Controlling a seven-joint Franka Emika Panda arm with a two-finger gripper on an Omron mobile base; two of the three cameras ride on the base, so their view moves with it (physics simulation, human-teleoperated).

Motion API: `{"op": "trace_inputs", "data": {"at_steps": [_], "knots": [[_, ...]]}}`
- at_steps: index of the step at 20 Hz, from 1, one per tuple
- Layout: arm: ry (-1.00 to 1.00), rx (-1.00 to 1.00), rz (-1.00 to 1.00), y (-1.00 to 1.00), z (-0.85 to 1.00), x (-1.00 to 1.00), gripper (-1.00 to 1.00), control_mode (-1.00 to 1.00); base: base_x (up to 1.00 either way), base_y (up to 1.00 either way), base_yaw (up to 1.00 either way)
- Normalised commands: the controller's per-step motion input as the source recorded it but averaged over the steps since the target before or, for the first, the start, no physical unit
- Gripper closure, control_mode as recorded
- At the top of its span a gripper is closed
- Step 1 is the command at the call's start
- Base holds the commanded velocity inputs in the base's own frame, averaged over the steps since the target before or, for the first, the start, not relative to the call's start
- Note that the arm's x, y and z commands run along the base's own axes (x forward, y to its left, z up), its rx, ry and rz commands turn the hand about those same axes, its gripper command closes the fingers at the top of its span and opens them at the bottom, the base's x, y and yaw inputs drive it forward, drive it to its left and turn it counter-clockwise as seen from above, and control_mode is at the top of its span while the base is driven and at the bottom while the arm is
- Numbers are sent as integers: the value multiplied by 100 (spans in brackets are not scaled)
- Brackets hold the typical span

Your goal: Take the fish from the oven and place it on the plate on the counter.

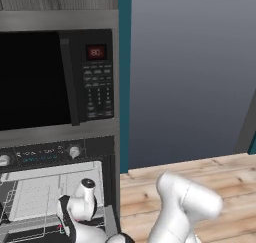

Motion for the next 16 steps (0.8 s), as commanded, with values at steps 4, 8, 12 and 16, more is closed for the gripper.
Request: {"op": "trace_inputs", "data": {"at_steps": [4, 8, 12, 16], "knots": [[-17, 5, 0, -17, 77, -98, 100, -100, 0, 0, 0], [-14, 5, 0, -24, 100, -61, 100, -100, 0, 0, 0], [-10, 9, 0, -23, 100, -25, 100, -100, 0, 0, 0], [-3, 9, 0, -31, 100, -12, 100, -100, 0, 0, 0]]}}
